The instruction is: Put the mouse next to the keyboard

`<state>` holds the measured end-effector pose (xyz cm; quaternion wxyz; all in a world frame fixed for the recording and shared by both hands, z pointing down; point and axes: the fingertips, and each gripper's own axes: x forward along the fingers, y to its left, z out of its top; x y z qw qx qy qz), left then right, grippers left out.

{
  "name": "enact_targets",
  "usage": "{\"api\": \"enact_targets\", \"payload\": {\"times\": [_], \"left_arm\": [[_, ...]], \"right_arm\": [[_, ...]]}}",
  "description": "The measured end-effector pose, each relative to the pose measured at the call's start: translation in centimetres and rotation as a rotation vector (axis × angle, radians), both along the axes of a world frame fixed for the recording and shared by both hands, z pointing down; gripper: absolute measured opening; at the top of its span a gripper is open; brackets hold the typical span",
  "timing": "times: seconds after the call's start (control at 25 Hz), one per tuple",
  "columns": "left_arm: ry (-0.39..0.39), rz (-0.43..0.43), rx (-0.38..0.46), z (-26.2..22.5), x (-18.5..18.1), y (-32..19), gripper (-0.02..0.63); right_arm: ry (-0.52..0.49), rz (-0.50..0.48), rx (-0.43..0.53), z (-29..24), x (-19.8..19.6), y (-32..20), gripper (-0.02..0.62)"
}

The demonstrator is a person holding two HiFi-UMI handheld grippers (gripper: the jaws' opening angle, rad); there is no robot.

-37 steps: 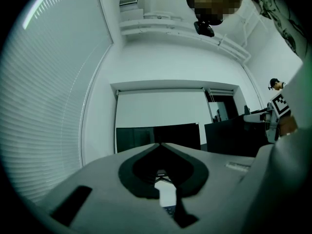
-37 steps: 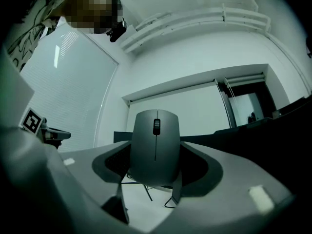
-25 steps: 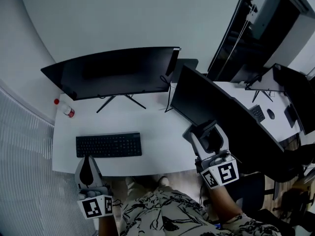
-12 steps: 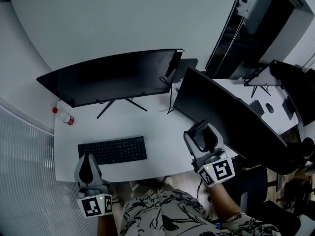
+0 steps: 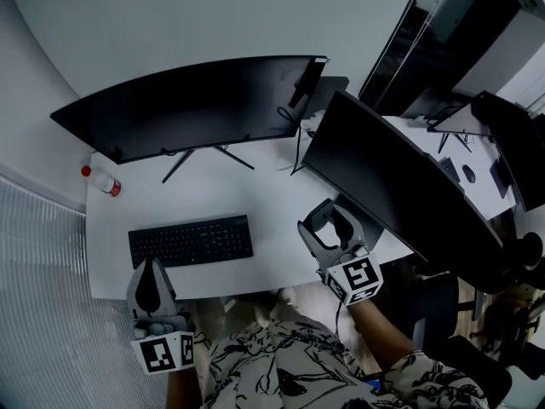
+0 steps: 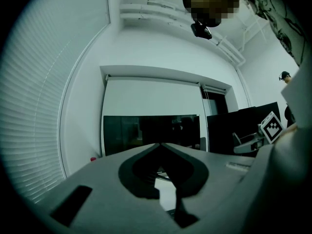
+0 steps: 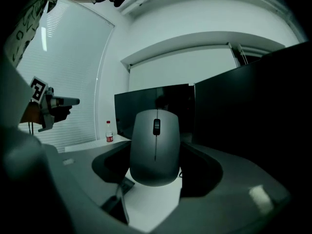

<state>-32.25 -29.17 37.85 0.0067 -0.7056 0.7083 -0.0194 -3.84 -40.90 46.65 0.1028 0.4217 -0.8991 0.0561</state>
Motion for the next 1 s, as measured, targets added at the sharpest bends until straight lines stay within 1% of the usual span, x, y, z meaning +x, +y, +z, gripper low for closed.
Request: {"api": "enact_targets", "payload": {"times": [0.32, 0.56, 0.72, 1.0], "left_arm": [[0.007, 0.004, -0.035, 1.6, 0.1, 0.5, -0.002], [0.016, 0.01, -0.061, 2.7, 0.0, 0.4, -0.002], [0.027, 0.01, -0.08, 3.7, -0.2, 0.7, -0.002], [0.035, 0.016, -0.108, 4.8, -0.2, 0.7, -0.002]], "right_arm": [[0.085, -0.064, -0.12, 8.3, -2.9, 0.0, 0.299], [0.159, -0.12, -0.197, 13.0, -5.0, 0.3, 0.299], [0.188, -0.122, -0.247, 16.1, -6.0, 0.8, 0.299], [0.286, -0.12, -0.364, 21.3, -7.0, 1.0, 0.299]]}}
